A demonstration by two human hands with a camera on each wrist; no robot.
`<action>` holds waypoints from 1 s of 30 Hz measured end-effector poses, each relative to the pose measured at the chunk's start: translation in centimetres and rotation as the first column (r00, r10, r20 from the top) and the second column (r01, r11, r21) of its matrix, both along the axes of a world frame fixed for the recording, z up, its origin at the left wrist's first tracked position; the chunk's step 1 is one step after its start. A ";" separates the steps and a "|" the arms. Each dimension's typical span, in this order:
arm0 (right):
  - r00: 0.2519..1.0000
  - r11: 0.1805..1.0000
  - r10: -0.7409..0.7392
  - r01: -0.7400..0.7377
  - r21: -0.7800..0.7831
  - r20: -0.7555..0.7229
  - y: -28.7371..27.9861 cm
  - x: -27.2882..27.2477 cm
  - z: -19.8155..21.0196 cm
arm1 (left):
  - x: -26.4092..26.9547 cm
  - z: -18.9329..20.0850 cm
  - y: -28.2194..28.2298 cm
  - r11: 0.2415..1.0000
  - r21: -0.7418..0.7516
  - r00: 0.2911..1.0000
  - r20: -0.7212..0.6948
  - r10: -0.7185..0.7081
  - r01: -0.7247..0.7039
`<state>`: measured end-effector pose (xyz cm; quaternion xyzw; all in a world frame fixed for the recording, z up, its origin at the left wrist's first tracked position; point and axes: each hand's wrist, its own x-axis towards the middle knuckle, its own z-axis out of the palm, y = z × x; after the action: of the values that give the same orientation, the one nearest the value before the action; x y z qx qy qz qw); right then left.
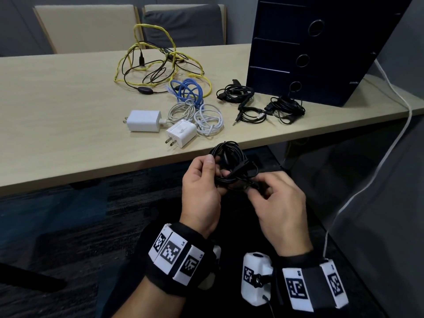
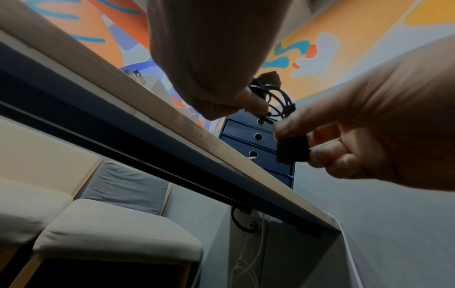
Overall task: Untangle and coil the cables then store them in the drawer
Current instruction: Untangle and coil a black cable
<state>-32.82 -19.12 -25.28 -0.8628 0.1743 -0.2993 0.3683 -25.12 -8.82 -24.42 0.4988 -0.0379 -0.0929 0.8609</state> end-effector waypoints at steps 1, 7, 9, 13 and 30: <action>0.999 0.999 -0.028 0.029 -0.024 0.029 0.0 0.0 0.0 | -0.1 -0.2 0.0 0.999 0.042 1.000 0.018 0.011 -0.011; 0.964 0.984 -0.110 0.139 -0.108 0.244 0.4 -0.7 1.6 | -0.2 -0.5 -0.4 0.915 0.309 0.947 0.270 0.176 -0.258; 0.943 0.978 -0.116 0.164 -0.131 0.312 0.4 -0.7 2.0 | -0.2 -0.5 -0.6 0.894 0.332 0.929 0.315 0.195 -0.300; 0.915 0.980 -0.078 0.144 -0.138 0.395 0.7 -0.7 2.3 | -0.3 -0.1 -1.2 0.868 0.341 0.891 0.400 0.213 -0.361; 0.923 0.969 -0.165 0.085 0.234 0.347 2.2 0.5 1.6 | -0.8 0.3 -2.3 0.870 0.255 0.850 0.444 0.282 -0.422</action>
<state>-32.32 -16.89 -23.68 -0.7346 0.1894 -0.4564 0.4650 -25.97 -11.12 -24.14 0.6474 -0.0994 0.1659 0.7372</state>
